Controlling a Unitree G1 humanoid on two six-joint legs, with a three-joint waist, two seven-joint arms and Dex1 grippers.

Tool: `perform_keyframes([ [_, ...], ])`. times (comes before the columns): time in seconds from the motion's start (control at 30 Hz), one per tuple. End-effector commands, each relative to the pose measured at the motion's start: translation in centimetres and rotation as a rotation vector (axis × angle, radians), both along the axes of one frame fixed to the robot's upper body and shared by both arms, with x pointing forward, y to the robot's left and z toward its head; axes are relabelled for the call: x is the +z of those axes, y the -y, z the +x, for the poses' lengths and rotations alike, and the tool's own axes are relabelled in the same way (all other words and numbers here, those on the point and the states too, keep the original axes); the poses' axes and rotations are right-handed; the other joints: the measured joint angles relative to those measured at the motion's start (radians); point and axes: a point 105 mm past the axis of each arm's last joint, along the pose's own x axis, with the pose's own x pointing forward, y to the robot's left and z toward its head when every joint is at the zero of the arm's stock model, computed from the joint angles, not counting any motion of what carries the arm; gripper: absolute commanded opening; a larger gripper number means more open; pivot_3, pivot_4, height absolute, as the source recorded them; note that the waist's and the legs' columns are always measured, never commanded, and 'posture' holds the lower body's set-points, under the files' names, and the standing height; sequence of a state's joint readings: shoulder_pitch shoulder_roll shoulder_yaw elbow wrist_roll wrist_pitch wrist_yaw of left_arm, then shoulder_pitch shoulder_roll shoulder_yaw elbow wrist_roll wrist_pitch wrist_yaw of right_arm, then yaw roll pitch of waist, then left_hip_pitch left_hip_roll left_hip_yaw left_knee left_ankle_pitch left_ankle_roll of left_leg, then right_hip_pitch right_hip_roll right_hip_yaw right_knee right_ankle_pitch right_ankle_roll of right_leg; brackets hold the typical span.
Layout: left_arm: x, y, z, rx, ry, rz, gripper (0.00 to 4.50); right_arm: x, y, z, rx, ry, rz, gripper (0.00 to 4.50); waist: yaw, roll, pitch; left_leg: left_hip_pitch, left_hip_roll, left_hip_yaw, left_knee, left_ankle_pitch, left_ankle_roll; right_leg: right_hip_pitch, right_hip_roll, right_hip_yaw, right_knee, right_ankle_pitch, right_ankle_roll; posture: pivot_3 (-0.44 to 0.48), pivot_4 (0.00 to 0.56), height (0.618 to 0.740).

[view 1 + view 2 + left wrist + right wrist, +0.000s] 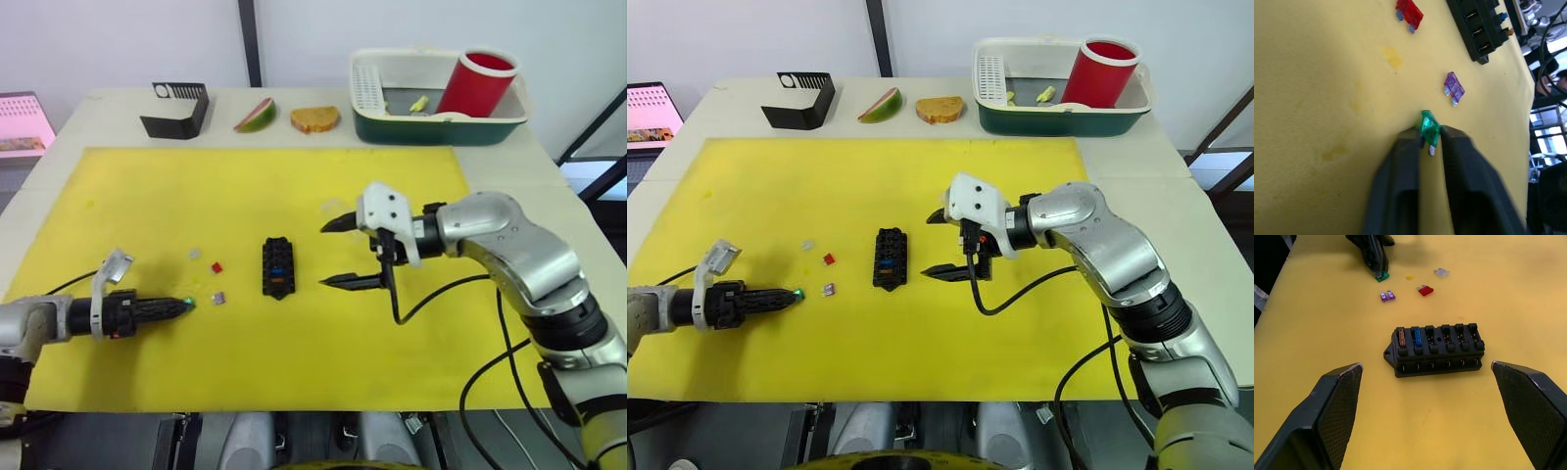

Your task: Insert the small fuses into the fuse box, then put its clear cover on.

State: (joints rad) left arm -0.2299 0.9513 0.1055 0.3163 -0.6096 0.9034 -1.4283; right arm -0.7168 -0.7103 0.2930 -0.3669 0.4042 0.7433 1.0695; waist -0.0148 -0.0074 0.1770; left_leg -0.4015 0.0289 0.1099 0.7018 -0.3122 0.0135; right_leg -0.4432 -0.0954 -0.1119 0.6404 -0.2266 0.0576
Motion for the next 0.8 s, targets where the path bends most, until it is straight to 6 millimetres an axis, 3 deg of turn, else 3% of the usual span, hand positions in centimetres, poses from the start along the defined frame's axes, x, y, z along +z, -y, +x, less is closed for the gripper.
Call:
perform_keyframes([
  [0.03, -0.5, -0.9, 0.0, 0.046, -0.005, 0.031, 0.05, 1.1, -0.4, -0.1, 0.029, 0.053, 0.015, 4.50, 0.000, 0.000, 0.000, 0.000, 0.000, 0.000, 0.000, 0.000, 0.000, 0.000, 0.000, 0.000, 0.000, 0.000, 0.000, 0.000, 0.150, 0.740],
  [0.37, -0.4, -0.9, 0.0, 0.050, 0.003, 0.032, 0.05, 1.1, -0.6, -0.1, 0.032, 0.055, 0.017, 4.50, 0.000, 0.000, 0.000, 0.000, 0.000, 0.000, 0.000, 0.000, 0.000, 0.000, 0.000, 0.000, 0.000, 0.000, 0.000, 0.000, 0.150, 0.740],
  [0.5, 0.8, -0.3, 0.3, 0.042, 0.037, -0.002, 0.05, 1.1, -0.6, -0.3, 0.029, 0.033, 0.033, 4.50, 0.000, 0.000, 0.000, 0.000, 0.000, 0.000, 0.000, 0.000, 0.000, 0.000, 0.000, 0.000, 0.000, 0.000, 0.000, 0.000, 0.150, 0.740],
  [0.6, 3.2, 1.3, 1.0, 0.017, 0.111, -0.069, 0.05, 1.2, -0.6, -0.6, 0.005, -0.068, 0.103, 4.50, 0.001, 0.000, 0.000, 0.000, 0.000, 0.000, 0.000, 0.000, 0.000, 0.000, 0.000, 0.000, 0.000, 0.000, 0.000, 0.000, 0.150, 0.740],
  [0.7, 8.1, 5.0, 1.7, -0.069, 0.244, -0.186, 0.05, 1.9, -0.6, -0.7, -0.056, -0.246, 0.232, 4.50, 0.011, -0.002, 0.000, -0.002, 0.000, -0.002, 0.001, 0.000, 0.000, 0.000, -0.001, 0.000, 0.000, 0.000, 0.000, 0.000, 0.150, 0.740],
  [0.8, 11.2, 8.1, 1.6, -0.150, 0.327, -0.253, 0.05, 3.1, -1.1, -1.2, -0.063, -0.362, 0.331, 4.50, 0.016, -0.003, -0.001, -0.006, 0.000, -0.005, 0.007, -0.001, 0.002, 0.000, -0.001, -0.002, 0.004, 0.000, 0.000, 0.000, 0.150, 0.740],
])
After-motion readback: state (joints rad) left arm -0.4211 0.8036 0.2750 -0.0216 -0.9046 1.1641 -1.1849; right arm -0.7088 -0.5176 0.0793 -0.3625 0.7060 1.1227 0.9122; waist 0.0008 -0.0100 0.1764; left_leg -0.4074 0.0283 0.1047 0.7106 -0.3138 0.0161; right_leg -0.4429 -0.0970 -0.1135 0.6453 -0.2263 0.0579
